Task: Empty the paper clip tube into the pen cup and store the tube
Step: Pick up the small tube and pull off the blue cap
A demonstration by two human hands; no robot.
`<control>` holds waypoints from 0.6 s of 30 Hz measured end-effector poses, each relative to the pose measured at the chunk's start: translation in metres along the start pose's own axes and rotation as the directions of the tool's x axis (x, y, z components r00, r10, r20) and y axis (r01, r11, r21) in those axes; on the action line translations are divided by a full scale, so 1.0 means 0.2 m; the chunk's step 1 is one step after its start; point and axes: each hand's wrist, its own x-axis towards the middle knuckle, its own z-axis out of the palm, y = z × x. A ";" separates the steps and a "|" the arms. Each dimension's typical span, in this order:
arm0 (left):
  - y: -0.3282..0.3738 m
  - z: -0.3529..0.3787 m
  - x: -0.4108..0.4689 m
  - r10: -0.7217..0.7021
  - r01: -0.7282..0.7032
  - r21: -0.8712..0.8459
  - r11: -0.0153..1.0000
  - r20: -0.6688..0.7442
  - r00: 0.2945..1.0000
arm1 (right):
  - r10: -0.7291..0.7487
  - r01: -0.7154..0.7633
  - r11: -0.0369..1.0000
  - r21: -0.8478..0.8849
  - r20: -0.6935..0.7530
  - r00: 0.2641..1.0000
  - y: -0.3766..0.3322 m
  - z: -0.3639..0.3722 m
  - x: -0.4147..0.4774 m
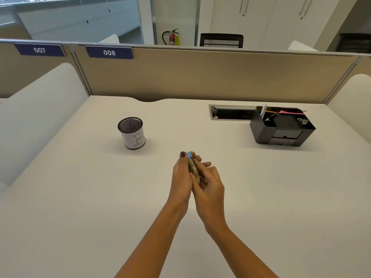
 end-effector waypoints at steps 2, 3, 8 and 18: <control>0.00 0.00 0.00 0.003 -0.003 -0.015 1.000 -0.003 1.000 | -0.015 0.015 1.000 0.012 0.012 1.000 -0.01 0.00 0.00; 0.01 0.01 -0.01 0.004 -0.004 -0.020 1.000 -0.009 1.000 | -0.023 0.023 1.000 0.012 0.013 1.000 -0.01 0.00 0.00; 0.02 0.02 -0.01 0.012 -0.012 -0.040 0.999 -0.020 1.000 | -0.044 0.044 0.999 -0.011 0.005 0.999 -0.02 0.01 0.00; 0.07 0.02 -0.01 0.113 -0.113 -0.011 0.994 0.032 0.993 | -0.034 0.033 0.999 -0.010 -0.051 0.998 -0.03 0.01 0.01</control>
